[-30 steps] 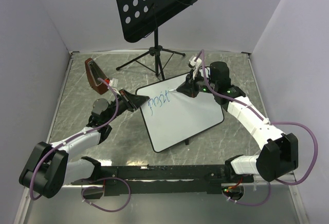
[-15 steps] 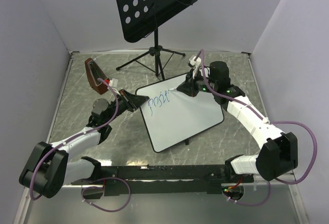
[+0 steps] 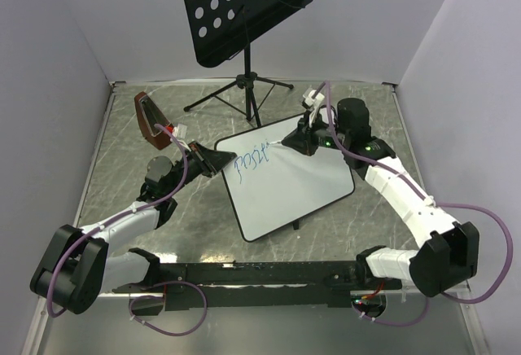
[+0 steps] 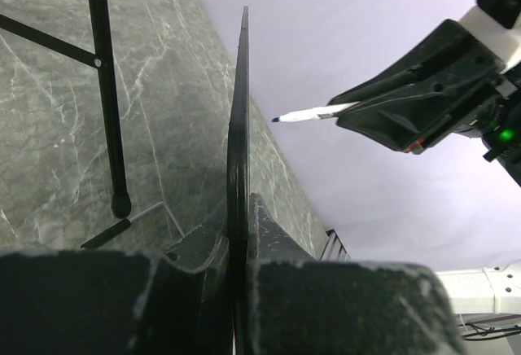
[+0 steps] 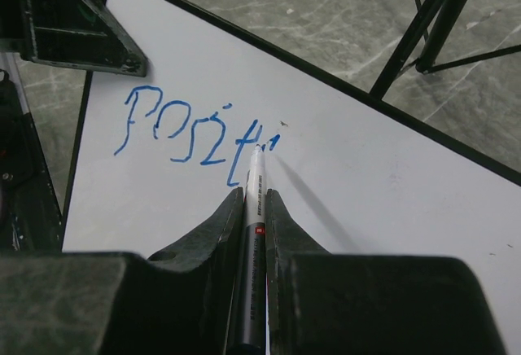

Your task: Write a sentence on the whiteboard

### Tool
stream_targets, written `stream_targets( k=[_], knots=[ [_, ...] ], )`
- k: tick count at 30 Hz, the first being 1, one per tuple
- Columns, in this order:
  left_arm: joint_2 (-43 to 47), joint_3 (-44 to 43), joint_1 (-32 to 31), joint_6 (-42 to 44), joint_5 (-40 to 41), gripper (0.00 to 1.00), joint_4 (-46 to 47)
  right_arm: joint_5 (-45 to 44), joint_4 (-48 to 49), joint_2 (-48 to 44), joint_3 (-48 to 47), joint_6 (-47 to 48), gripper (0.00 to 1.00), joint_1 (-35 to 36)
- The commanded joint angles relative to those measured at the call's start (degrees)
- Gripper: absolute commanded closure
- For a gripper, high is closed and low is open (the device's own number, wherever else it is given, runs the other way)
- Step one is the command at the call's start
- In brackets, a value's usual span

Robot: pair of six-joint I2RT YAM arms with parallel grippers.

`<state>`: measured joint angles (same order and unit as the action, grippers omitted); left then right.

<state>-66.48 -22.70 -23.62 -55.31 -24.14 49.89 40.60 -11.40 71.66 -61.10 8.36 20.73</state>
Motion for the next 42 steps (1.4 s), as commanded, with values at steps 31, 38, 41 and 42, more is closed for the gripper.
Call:
stream_targets(
  k=[31, 38, 41, 42],
  knots=[
    [1.35, -0.51, -0.2, 1.17, -1.08, 0.99, 7.33, -5.27, 0.15, 1.82, -0.42, 0.25, 1.0, 1.42],
    [1.18, -0.86, -0.2, 1.26, -1.17, 0.99, 7.15, -3.78, -1.34, 1.64, -0.6, 1.13, 1.0, 1.33],
    [1.09, -0.94, -0.2, 1.17, -1.17, 0.99, 7.15, -2.81, -2.58, 1.38, -0.42, 1.92, 1.0, 1.33],
    [1.09, -0.94, -0.2, 1.26, -1.26, 0.99, 7.24, -2.46, -3.1, 1.21, 0.01, 2.1, 1.0, 1.42]
  ],
)
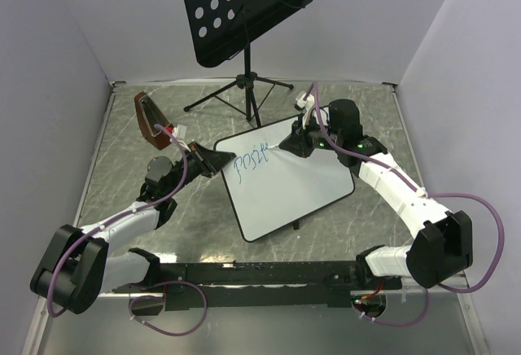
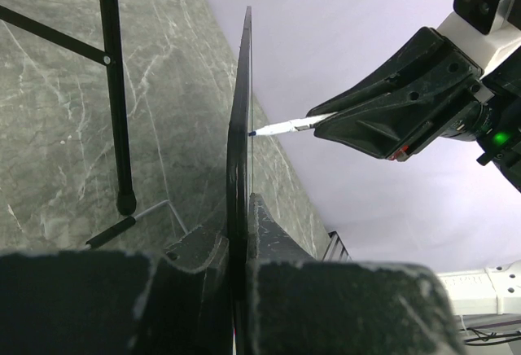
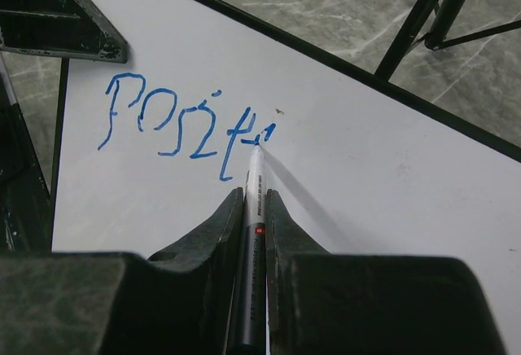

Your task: Write a sentence on the whiteboard

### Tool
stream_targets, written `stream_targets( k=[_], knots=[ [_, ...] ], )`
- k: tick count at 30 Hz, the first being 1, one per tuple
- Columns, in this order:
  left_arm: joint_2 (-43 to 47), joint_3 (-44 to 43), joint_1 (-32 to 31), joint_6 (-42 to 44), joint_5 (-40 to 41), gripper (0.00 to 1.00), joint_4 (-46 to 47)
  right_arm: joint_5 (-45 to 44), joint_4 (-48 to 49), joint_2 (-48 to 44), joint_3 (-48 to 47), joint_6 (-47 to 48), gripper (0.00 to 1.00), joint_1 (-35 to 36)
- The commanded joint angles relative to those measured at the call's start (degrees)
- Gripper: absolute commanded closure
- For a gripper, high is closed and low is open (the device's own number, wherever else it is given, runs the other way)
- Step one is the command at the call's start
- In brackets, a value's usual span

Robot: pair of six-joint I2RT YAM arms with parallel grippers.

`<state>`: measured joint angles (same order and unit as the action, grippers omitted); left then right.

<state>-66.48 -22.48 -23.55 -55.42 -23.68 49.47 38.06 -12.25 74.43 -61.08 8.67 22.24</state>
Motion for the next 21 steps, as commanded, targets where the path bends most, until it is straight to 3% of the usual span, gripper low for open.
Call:
stream_targets(
  k=[1, 13, 21],
  knots=[
    [1.09, -1.16, -0.27, 1.45, -1.63, 0.99, 7.66, 0.52, -2.6, -1.66, 0.08, 2.05, 1.0, -0.09],
    [0.73, -0.99, -0.27, 1.28, -1.81, 0.99, 8.1, 1.84, -4.98, -3.07, 1.93, 3.99, 1.0, 0.08],
    [1.26, -0.9, -0.27, 1.45, -1.89, 0.99, 7.57, -1.15, -1.73, -2.54, -1.93, 1.27, 1.0, -1.14]
  ],
)
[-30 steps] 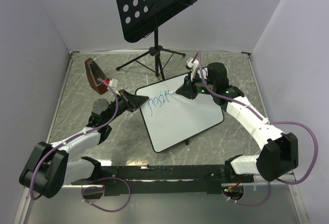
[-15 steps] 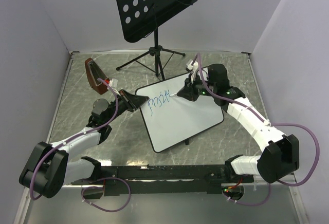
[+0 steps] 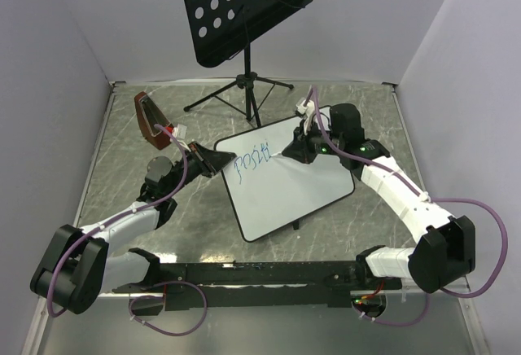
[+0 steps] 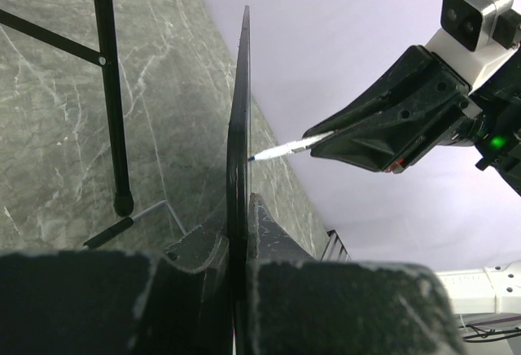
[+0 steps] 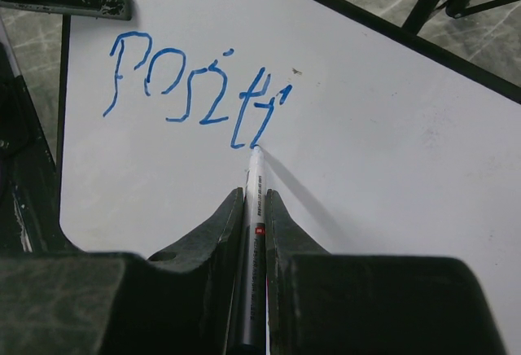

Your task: Write a sentence on the whiteboard

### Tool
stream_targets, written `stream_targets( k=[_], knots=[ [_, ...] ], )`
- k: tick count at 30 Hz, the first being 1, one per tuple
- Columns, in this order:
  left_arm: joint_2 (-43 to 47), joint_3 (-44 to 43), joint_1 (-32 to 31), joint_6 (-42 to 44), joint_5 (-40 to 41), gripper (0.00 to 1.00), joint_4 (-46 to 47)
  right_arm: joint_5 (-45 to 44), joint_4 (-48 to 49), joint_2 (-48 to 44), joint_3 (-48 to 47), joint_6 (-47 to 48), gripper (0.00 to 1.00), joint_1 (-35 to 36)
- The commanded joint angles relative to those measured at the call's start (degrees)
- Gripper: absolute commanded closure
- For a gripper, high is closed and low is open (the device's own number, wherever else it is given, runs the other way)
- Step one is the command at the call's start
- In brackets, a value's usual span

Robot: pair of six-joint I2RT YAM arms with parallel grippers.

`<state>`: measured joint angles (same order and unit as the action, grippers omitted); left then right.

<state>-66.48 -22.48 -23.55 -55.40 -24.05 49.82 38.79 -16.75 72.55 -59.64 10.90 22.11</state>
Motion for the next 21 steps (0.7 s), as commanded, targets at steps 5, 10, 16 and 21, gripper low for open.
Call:
stream_targets(
  k=[5, 10, 16, 21],
  knots=[
    [1.35, -0.64, -0.27, 1.43, -1.61, 0.99, 7.39, -1.52, 3.66, -0.66, -4.35, -1.67, 1.0, -1.1],
    [1.09, -0.55, -0.27, 1.25, -1.61, 0.99, 8.01, -1.78, 3.66, 1.27, -4.88, -1.84, 1.0, -1.01],
    [1.18, -0.55, -0.27, 1.17, -1.7, 0.99, 7.92, -2.05, 3.31, 2.85, -4.96, -1.76, 1.0, -1.1],
    [1.0, -0.55, -0.27, 1.17, -1.7, 0.99, 8.1, -1.78, 2.69, 2.51, -4.26, -1.4, 1.0, -1.1]
  ],
)
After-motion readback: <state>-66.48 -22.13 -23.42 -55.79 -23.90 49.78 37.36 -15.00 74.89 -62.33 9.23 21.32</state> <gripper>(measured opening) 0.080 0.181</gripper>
